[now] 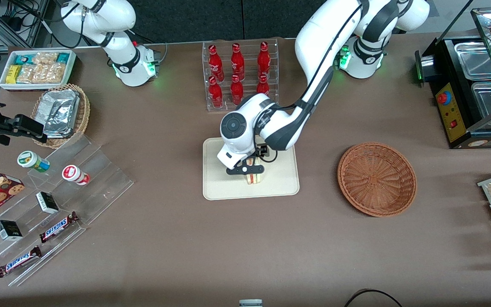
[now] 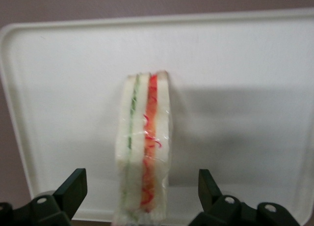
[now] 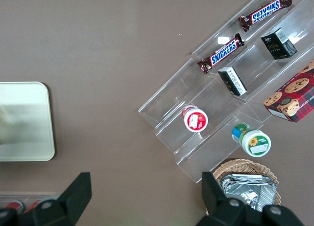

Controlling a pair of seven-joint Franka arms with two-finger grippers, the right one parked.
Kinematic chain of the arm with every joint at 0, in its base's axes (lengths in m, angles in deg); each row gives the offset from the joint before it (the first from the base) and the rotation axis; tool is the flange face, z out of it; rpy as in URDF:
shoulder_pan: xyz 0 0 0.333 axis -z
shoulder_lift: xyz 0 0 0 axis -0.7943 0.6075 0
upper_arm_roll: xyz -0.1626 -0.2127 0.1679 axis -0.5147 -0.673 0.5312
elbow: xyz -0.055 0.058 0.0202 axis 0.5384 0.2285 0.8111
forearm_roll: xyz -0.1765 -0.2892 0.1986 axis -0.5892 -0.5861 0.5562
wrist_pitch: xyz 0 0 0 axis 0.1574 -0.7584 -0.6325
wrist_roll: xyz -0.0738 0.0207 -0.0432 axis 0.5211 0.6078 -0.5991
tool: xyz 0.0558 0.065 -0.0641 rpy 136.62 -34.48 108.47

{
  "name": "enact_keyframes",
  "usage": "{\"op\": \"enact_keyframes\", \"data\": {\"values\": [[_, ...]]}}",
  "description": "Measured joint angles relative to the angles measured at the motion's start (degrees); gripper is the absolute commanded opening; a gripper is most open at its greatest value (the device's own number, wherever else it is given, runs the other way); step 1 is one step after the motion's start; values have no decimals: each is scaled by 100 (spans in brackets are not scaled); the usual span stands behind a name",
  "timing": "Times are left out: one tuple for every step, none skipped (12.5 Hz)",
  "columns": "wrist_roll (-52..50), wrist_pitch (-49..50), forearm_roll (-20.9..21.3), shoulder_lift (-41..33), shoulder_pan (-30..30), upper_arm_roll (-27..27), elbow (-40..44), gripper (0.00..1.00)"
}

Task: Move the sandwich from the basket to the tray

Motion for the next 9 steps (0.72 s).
{"op": "enact_keyframes", "data": {"values": [[-42,177,-1,-191,-17,162,24,100],[-49,292,-1,-389,-93,320,26,100],[-9,373,-1,-578,-294,402,20,100],[178,425,-20,-723,-563,415,-6,100],[487,464,-85,-842,-836,421,-69,100],[824,525,-151,-938,-1102,424,-157,100],[1178,586,-198,-1021,-1356,426,-237,100],[1524,672,-271,-1098,-1595,428,-290,100],[1849,773,-344,-1170,-1807,429,-313,100]]}}
